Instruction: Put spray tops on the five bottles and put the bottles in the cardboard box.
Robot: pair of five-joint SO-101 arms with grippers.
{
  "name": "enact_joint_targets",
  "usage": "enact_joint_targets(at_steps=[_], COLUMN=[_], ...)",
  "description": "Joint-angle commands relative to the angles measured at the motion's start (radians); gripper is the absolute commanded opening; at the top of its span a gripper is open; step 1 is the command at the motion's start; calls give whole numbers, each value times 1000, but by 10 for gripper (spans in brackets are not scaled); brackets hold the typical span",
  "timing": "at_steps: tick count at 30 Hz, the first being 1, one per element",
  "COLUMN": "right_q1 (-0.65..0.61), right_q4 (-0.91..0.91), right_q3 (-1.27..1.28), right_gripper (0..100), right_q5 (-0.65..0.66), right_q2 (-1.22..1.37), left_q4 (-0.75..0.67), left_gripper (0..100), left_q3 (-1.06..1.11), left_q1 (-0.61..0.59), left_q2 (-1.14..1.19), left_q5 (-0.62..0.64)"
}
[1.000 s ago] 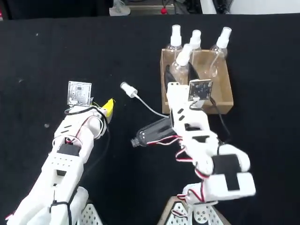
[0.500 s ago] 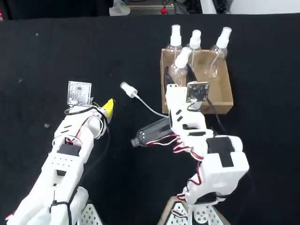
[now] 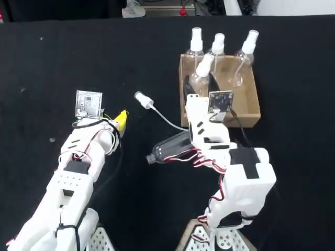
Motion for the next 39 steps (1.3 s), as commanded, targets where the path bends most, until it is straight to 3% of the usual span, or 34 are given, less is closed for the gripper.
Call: enact_joint_targets(at_steps=[1, 39], right_q1=[6, -38], right_q4=[-34, -26], right_q3=[-5, 18], right_gripper=[11, 13], right_q5=[2, 2], right_q2=[-13, -5], left_q4=[-23, -23], left_gripper=[209, 209], left_q3=[-12, -12], left_q1=[-5, -7], left_q2=[-11, -11], left_q5=[0, 0])
